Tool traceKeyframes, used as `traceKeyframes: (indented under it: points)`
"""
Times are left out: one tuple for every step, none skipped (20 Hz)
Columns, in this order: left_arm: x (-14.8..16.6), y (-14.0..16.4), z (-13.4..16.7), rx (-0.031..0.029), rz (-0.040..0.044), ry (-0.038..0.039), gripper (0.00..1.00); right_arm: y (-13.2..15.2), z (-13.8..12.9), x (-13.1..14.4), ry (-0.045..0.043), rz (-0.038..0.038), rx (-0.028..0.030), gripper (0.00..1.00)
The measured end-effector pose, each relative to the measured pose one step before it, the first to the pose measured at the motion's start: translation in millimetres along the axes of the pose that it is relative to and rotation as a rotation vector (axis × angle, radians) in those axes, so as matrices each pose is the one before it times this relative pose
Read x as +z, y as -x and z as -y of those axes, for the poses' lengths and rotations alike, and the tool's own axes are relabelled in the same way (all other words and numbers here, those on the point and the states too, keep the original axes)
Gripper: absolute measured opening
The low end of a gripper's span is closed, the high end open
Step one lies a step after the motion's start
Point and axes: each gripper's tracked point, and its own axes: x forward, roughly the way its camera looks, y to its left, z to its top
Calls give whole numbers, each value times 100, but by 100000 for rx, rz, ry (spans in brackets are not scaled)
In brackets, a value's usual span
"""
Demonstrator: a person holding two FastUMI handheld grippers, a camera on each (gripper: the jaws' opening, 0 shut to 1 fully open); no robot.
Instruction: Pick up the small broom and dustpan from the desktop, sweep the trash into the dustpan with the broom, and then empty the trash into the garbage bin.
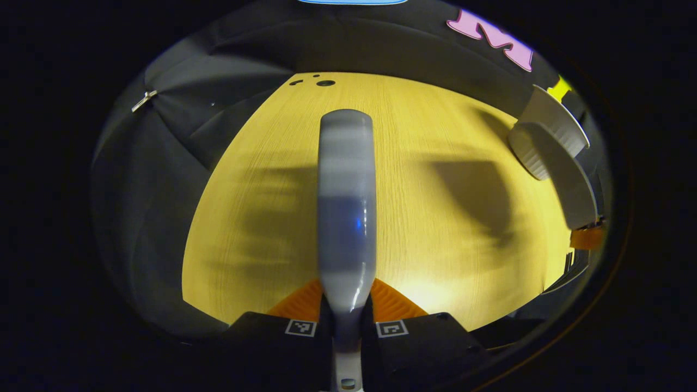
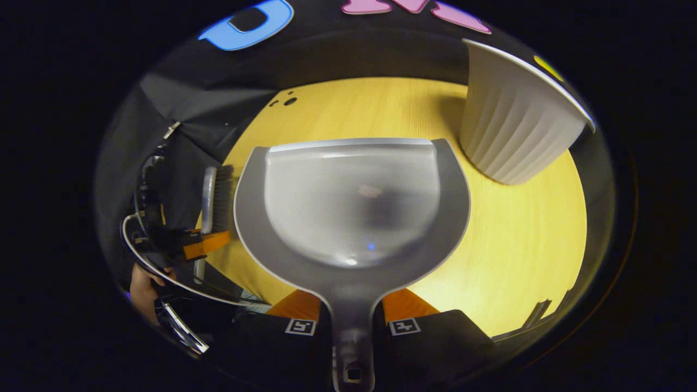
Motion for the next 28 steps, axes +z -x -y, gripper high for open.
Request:
traceKeyframes:
  points:
    - [268, 25, 177, 80, -491, -1424, 29, -808, 179, -282, -1054, -695, -589, 34]
    - [124, -167, 124, -163, -811, -900, 26, -861, 141, -172, 43, -556, -783, 34]
    - [180, -397, 257, -741, -998, -394, 26, -470, 73, -36, 594, -354, -1216, 34]
    - [96, -542, 330, -1068, -1585, -48, 26, -669, 144, 144, 306, -306, -1690, 34]
    - [93, -475, 387, -1072, -1730, 255, 29, -1099, 356, 258, -112, -156, -1556, 34]
    - [-60, -582, 718, -1499, -1684, 294, 26, -813, 239, 373, -694, -2, -1546, 34]
    - [79, -402, 458, -1221, -1528, 233, 26, -858, -172, 479, -1068, -73, -1224, 34]
    - [288, -531, 2, -280, -1689, 193, 26, -620, -94, 337, -1112, 35, -861, 34]
    - [218, -439, 14, -94, -1630, -587, 26, -654, -202, 180, -679, -386, -781, 35]
    - [192, -482, 141, 226, -1246, -1003, 26, -493, 133, -5, -84, -891, -1030, 35]
    - [248, -257, 178, 400, -771, -1271, 23, -438, 186, -260, 210, -1256, -910, 35]
    - [134, -135, 85, 702, -533, -1215, 27, -337, 95, -58, -38, -1106, -648, 35]
    - [263, 29, -31, 1196, -482, -580, 27, -149, -12, 36, -423, -913, -362, 36]
    - [38, -40, 194, 778, -708, -13, 24, 106, -164, -12, 66, 156, -172, 30]
    - [22, -45, 101, 205, -184, 488, 29, 195, -318, -42, 175, 337, 765, 37]
    - [-219, -78, -5, 210, -357, 859, 26, 169, -4, -170, 432, -644, 821, 45]
    - [-100, 17, 67, 97, -248, 906, 30, -116, -22, 62, -181, 303, 653, 41]
    - [-138, 23, 188, -51, -206, 702, 31, 26, -118, 87, -571, 93, 977, 54]
    - [-47, 96, 66, -42, -118, 408, 34, 85, -194, -25, -521, -510, 965, 47]
    - [73, -3, -153, 420, 325, 345, 31, 103, -256, 82, -316, -171, 1302, 50]
    - [91, 295, -55, -62, 783, 628, 36, 162, -106, 1, -66, 122, 1026, 56]
    - [-16, 395, -71, 75, 1293, 936, 42, 245, -144, 169, -30, 411, 978, 59]
    - [9, 723, -88, 83, 1531, 1300, 53, 397, -205, 97, -212, 601, 1146, 67]
    - [290, 608, -123, -163, 1823, 1291, 68, 656, -283, 191, -235, 909, 1696, 72]
    - [122, 787, -113, 290, 1516, 985, 79, 526, -19, 181, 45, 1177, 619, 77]
    - [141, 951, 99, -926, 1777, 502, 89, 953, -187, 360, -271, 1612, 1061, 95]
    - [193, 1221, 231, -618, 2291, 301, 99, 1157, -143, 231, -617, 1580, 1067, 99]
    - [390, 1137, 150, -86, 2683, 263, 99, 1327, -76, 545, -850, 2895, 1085, 99]
